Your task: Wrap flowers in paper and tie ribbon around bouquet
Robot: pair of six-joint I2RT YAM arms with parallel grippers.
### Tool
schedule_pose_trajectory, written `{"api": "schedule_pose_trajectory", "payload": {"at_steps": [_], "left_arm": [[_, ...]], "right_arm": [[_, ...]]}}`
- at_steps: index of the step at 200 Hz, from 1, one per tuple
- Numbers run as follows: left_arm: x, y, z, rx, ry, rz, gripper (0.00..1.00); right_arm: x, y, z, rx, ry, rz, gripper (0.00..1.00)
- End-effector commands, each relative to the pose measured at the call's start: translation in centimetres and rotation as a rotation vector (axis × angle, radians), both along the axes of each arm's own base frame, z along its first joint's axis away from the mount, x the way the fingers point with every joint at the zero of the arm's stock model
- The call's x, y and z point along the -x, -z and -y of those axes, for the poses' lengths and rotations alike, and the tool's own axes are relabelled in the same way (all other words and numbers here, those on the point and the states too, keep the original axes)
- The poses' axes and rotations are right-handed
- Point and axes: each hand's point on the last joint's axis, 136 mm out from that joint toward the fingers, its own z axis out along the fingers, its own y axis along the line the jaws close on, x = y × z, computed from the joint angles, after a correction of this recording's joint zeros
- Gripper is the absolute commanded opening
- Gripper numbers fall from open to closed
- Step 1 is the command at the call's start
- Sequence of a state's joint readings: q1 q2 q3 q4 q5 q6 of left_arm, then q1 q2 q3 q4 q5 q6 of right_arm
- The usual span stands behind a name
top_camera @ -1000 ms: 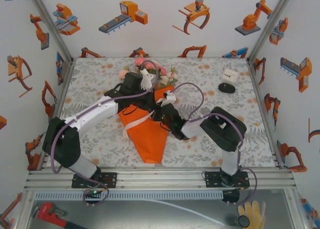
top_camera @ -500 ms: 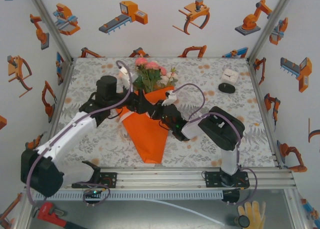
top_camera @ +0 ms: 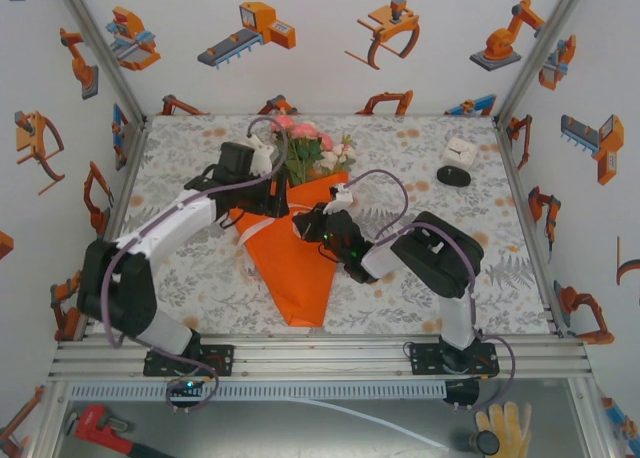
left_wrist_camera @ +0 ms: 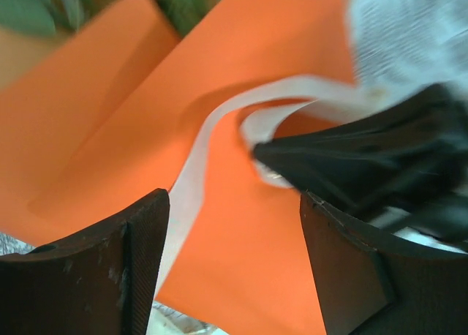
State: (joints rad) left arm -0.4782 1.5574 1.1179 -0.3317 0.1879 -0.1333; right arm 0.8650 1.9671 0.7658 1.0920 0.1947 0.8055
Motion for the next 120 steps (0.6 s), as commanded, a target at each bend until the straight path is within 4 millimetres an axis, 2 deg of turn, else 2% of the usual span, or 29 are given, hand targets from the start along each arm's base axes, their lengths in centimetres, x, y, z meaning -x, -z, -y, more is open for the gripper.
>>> {"api": "schedule_pose_trajectory", "payload": {"at_steps": [1, 28, 36, 59, 98, 112, 120], "left_arm": [[-0.6, 1.6, -0.2, -0.1, 0.03, -0.002, 0.68], [-0.9, 4.1, 1.0, -0.116, 0.072, -0.069, 0.66], [-1.1, 4.4, 1.0, -0.125, 0.065, -0.074, 0.6], [-1.8, 4.5, 0.8, -0.143, 0.04, -0.069, 0.35], [-2.1, 4.3, 0.9, -0.16, 0.042, -0.078, 0.0], [-2.1, 3.8, 1.1, -0.142, 0.045, -0.075, 0.0], [-2.0, 3.2, 1.5, -0.12, 0.052, -0.073, 0.0]], "right_arm": [[-0.2, -0.5, 0.3, 0.036, 0.003, 0.019, 0.06], [0.2, -0.3, -0.2, 0.054, -0.028, 0.006, 0.19], [0.3, -0.5, -0.2, 0.051, -0.034, 0.007, 0.23], [0.6, -1.7, 0.1, 0.04, -0.037, 0.016, 0.36], [1.5, -3.8, 0.9, 0.046, -0.043, 0.024, 0.46], [1.7, -4.1, 1.5, 0.048, -0.031, 0.021, 0.62], [1.9, -4.2, 1.9, 0.05, -0.028, 0.019, 0.65]]}}
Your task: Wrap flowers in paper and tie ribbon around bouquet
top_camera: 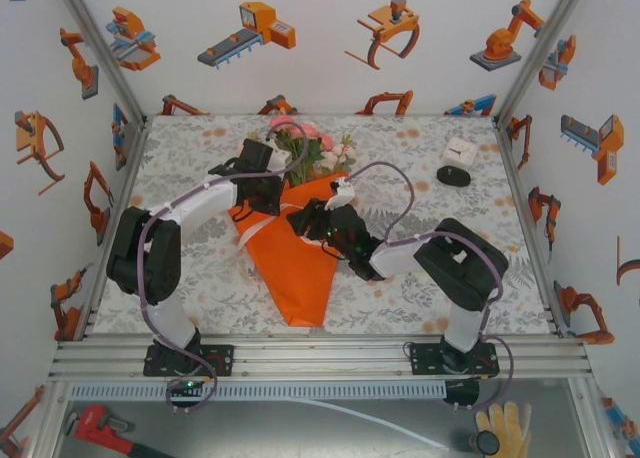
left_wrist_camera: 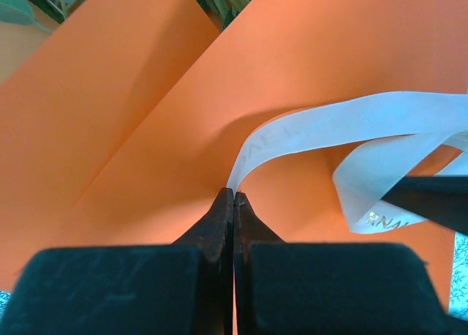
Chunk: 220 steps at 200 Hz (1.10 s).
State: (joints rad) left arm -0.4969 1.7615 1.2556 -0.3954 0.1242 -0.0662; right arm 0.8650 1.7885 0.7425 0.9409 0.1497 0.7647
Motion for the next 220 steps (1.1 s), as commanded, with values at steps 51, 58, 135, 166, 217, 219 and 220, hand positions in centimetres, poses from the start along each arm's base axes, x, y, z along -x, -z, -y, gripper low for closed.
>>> {"api": "schedule_pose_trajectory", "payload": {"at_steps": [51, 58, 135, 166, 217, 219, 220], "left_arm": [[1.7, -6.7, 3.0, 0.191, 0.066, 0.01, 0.0], [1.8, -7.5, 3.3, 0.208, 0.071, 0.018, 0.0], [6.2, -10.6, 9.3, 0.349, 0.25, -0.031, 0.0], [10.7, -10.9, 12.9, 0.446, 0.472, -0.078, 0.07], [11.1, -7.1, 13.6, 0.367, 0.494, -0.13, 0.1], [11.1, -7.2, 13.7, 0.37, 0.498, -0.129, 0.1], [11.2, -7.2, 13.6, 0.372, 0.499, -0.132, 0.1]], "right_arm": [[1.9, -2.1, 3.9, 0.128, 0.028, -0.059, 0.64], [1.9, -2.2, 4.5, 0.143, 0.033, -0.077, 0.64], [2.3, 0.5, 11.9, 0.255, 0.135, -0.215, 0.6], [2.7, 1.0, 12.7, 0.255, 0.146, -0.222, 0.62], [2.3, 1.2, 9.9, 0.285, -0.002, -0.024, 0.63], [2.1, 1.3, 9.9, 0.294, -0.001, -0.014, 0.63], [2.1, 1.3, 9.9, 0.296, 0.0, -0.008, 0.63]]}}
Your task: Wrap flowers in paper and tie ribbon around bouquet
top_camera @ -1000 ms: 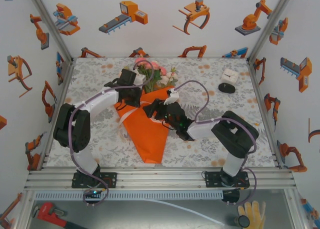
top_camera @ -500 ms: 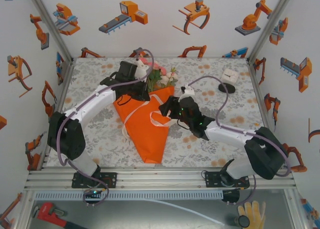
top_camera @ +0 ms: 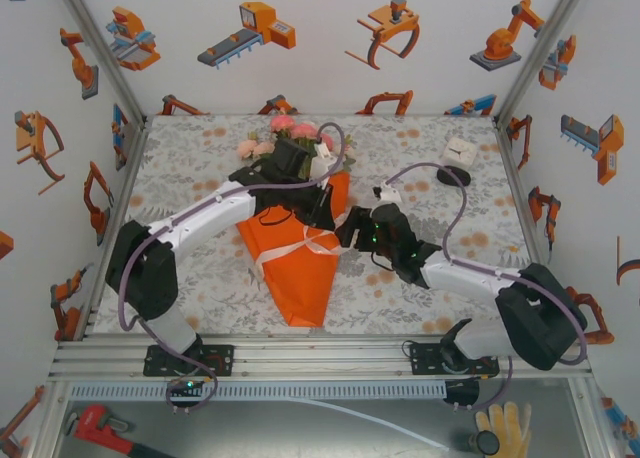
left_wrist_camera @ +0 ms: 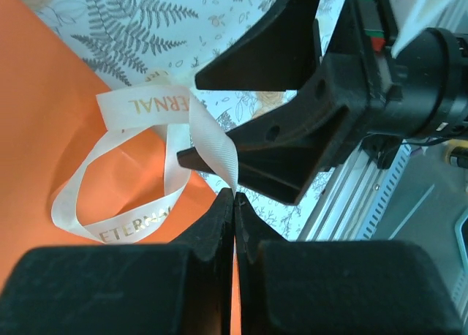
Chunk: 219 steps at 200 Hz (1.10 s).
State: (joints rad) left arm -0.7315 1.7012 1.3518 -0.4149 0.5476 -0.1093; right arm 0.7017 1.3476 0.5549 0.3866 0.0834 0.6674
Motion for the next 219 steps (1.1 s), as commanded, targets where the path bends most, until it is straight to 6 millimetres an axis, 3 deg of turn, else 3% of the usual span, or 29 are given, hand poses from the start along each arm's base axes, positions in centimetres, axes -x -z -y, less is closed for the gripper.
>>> {"api": "schedule_pose_trajectory", "payload": {"at_steps": [1, 32, 55, 86, 105, 127, 167, 219], "left_arm": [[0.4, 0.7, 0.1, 0.006, 0.048, -0.012, 0.1], [0.9, 0.7, 0.2, 0.021, 0.081, -0.016, 0.1], [1.0, 1.5, 0.0, -0.002, 0.08, -0.026, 0.1], [0.8, 1.7, -0.1, -0.012, 0.071, -0.022, 0.1], [-0.1, 1.8, -0.3, -0.035, 0.03, 0.003, 0.14], [-0.3, 1.6, -0.5, -0.036, 0.018, 0.023, 0.15], [0.1, 2.1, -0.7, -0.051, 0.027, 0.009, 0.15], [0.9, 2.1, -1.2, -0.056, 0.067, 0.02, 0.18]], "right_arm": [[-0.9, -0.8, -1.5, 0.028, -0.089, 0.158, 0.64], [-2.9, -1.6, -1.6, 0.172, -0.099, 0.377, 0.64], [-4.1, -2.1, -0.4, 0.311, -0.051, 0.472, 0.64], [-3.0, -3.5, -2.3, 0.294, -0.185, 0.609, 0.62], [-1.7, -3.3, -4.0, 0.252, -0.301, 0.628, 0.59], [-1.4, -3.1, -4.6, 0.218, -0.328, 0.655, 0.57], [-1.5, -3.5, -5.1, 0.188, -0.319, 0.772, 0.41], [-2.1, -3.8, -4.5, 0.227, -0.275, 0.804, 0.11]]}}
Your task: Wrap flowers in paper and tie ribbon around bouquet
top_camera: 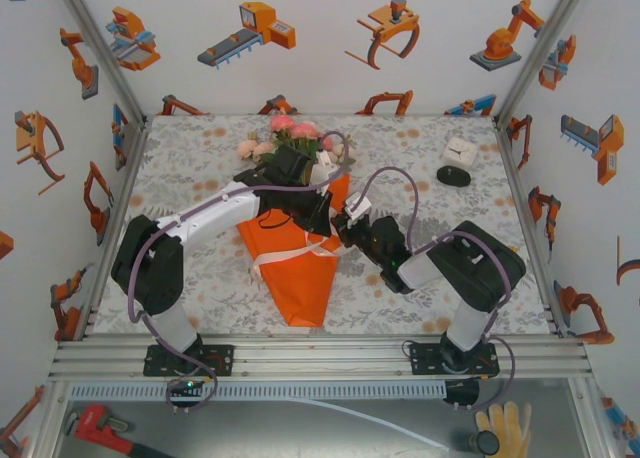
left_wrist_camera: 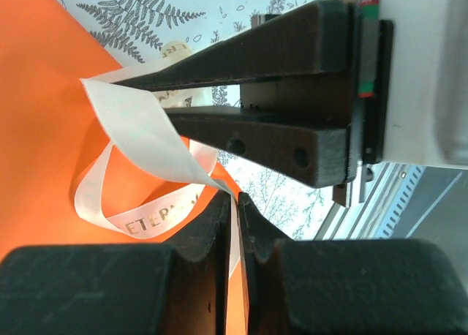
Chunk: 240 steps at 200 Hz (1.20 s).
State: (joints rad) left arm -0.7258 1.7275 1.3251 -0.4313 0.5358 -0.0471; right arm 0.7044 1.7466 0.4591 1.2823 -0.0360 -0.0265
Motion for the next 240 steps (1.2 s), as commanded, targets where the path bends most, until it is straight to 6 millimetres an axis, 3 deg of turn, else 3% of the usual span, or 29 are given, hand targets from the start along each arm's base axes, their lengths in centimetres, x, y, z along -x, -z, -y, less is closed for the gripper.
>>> {"api": "schedule_pose_trajectory", "payload": {"at_steps": [1, 17, 50, 76, 90, 106, 122, 135, 166, 204, 240], "left_arm": [[0.8, -0.4, -0.5, 0.001, 0.041, 0.019, 0.18], [0.7, -0.9, -0.6, 0.003, 0.04, 0.042, 0.2], [0.3, -1.9, -1.1, 0.001, 0.032, 0.096, 0.24], [0.0, -3.2, -1.8, 0.015, 0.017, 0.153, 0.46], [-0.5, -3.9, -2.6, 0.021, -0.018, 0.191, 0.54], [-2.0, -4.6, -3.9, 0.051, -0.111, 0.208, 0.58], [-4.2, -4.8, -5.6, 0.092, -0.246, 0.15, 0.55], [-5.5, -3.7, -6.6, 0.054, -0.317, 0.085, 0.43], [-3.7, 0.2, -4.6, -0.093, -0.186, -0.058, 0.34], [-1.7, 3.5, -3.0, -0.188, -0.103, -0.074, 0.43], [-1.6, 6.8, -3.7, -0.286, -0.117, -0.09, 0.46]], "right_arm": [[-0.1, -2.9, 0.0, -0.046, 0.011, 0.109, 0.1], [0.0, -2.4, 0.0, -0.038, 0.01, 0.101, 0.0], [0.0, -1.9, 0.6, -0.029, 0.034, 0.089, 0.0], [0.0, -1.7, 1.2, -0.022, 0.064, 0.087, 0.0], [-0.1, -1.7, 1.5, -0.021, 0.077, 0.087, 0.0], [-0.1, -1.7, 1.5, -0.021, 0.079, 0.085, 0.0], [-0.1, -1.8, 1.6, -0.026, 0.081, 0.084, 0.0], [0.0, -2.1, 1.6, -0.037, 0.084, 0.085, 0.0], [0.0, -2.7, 1.6, -0.048, 0.081, 0.097, 0.0], [-0.1, -2.7, 1.5, -0.051, 0.08, 0.092, 0.0], [-0.1, -2.7, 1.4, -0.063, 0.076, 0.084, 0.0]]}}
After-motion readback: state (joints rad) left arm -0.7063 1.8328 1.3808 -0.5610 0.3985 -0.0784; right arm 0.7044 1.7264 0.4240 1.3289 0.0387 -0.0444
